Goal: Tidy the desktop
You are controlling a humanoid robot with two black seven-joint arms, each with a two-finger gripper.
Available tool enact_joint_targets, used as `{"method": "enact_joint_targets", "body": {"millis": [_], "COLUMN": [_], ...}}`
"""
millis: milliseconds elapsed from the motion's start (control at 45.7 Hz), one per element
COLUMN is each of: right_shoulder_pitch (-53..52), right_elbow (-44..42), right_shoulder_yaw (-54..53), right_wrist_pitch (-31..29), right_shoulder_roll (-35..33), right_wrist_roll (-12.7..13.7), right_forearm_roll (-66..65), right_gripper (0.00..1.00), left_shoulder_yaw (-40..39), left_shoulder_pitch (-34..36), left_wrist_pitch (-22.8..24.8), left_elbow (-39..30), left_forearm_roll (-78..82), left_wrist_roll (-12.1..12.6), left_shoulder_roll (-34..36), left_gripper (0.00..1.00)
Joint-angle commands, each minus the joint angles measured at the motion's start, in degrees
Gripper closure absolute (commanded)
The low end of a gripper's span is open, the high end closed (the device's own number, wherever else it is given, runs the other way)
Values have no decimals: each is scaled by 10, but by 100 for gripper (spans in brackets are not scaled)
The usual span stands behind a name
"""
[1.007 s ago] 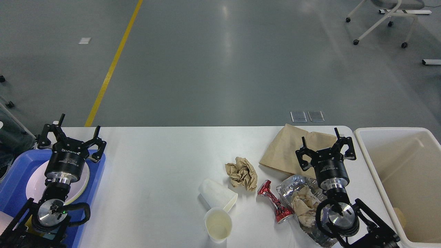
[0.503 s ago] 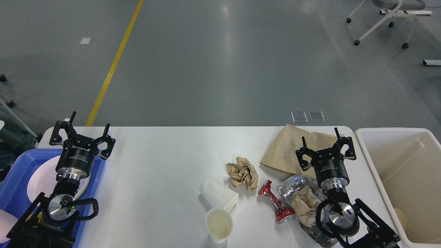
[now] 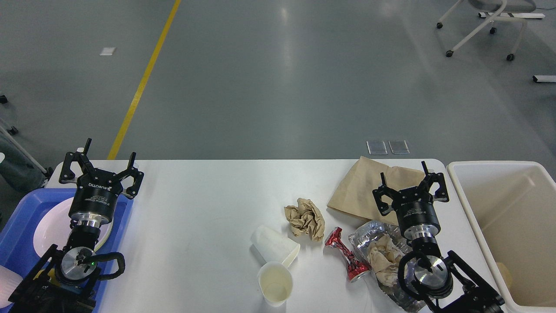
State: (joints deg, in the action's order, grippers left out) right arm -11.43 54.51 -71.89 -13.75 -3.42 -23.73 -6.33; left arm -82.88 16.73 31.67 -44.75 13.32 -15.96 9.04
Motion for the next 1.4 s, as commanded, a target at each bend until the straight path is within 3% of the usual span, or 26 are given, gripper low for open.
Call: {"method": "enact_joint_targets", "body": {"millis": [0,1379], "right_shoulder_pitch": [0,7], "right_elbow": [0,30], "right_shoulder_yaw": [0,-9], "right_wrist_pitch": [0,-5], "right_shoulder_roll": [-1,-3], "right_wrist_roll": [0,-3], "right_forearm_roll": [0,0], "right_gripper": [0,0], "left_shoulder_yaw": [0,0], "left_shoulder_pitch": [-1,-1], "left_wrist_pitch": [1,4], "left_elbow": [0,0], "left_forearm_roll": [-1,0], "left_wrist_roll": [-1,0], "left_shoulder_roll": [-1,-1], "left_gripper": [4,4]}}
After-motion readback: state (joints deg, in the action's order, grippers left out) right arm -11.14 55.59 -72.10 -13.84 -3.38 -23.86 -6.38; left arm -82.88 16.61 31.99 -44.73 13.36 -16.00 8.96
